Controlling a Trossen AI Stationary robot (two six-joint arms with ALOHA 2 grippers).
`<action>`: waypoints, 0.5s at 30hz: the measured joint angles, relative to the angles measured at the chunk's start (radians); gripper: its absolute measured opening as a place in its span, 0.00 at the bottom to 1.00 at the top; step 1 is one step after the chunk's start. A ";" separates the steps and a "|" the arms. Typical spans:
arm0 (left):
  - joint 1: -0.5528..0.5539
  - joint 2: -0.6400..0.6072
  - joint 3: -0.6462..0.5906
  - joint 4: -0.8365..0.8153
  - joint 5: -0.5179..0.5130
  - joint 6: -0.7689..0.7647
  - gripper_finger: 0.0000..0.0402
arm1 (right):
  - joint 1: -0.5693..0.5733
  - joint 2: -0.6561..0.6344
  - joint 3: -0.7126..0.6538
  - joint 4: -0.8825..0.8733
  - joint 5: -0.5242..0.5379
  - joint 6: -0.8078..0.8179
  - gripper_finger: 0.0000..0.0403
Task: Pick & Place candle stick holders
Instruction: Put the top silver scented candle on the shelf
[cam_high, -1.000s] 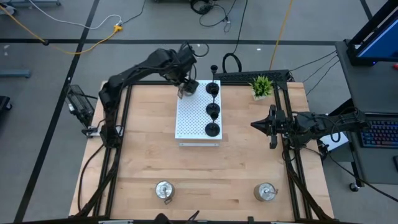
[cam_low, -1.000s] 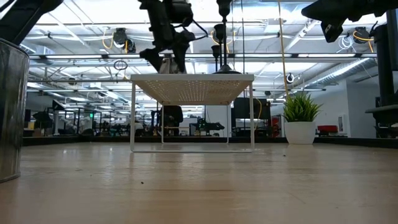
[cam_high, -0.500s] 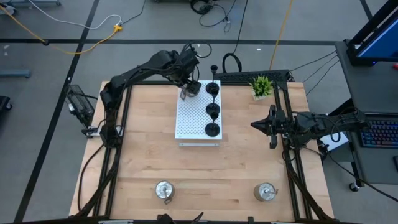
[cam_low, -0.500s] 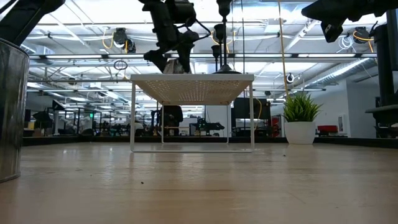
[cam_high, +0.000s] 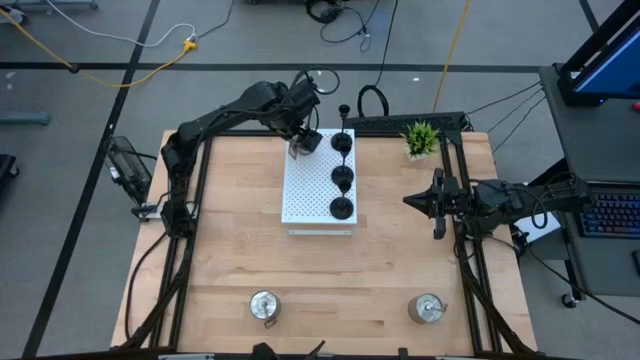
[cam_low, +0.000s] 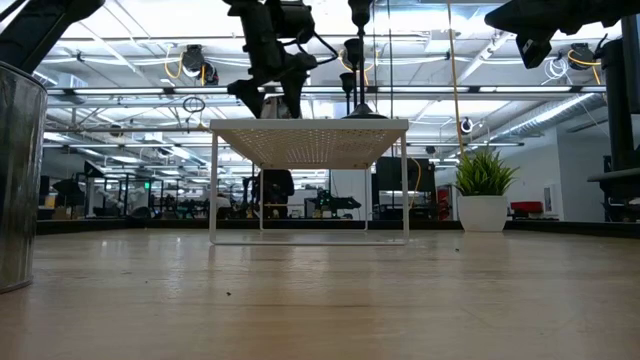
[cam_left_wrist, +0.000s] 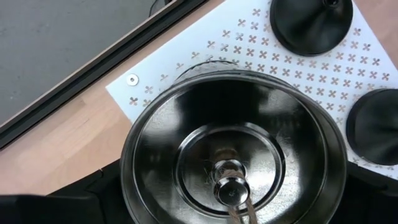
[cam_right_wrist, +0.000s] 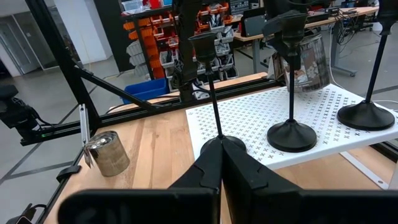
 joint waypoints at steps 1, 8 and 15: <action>0.000 0.000 0.000 0.002 0.000 0.001 0.88 | 0.000 0.000 0.000 0.000 0.000 0.000 0.00; 0.000 0.000 0.000 0.005 -0.004 0.003 0.95 | 0.000 0.000 0.000 0.000 -0.002 0.000 0.00; 0.000 -0.002 0.000 0.007 -0.007 0.002 0.97 | 0.000 0.000 0.000 0.000 -0.003 0.000 0.00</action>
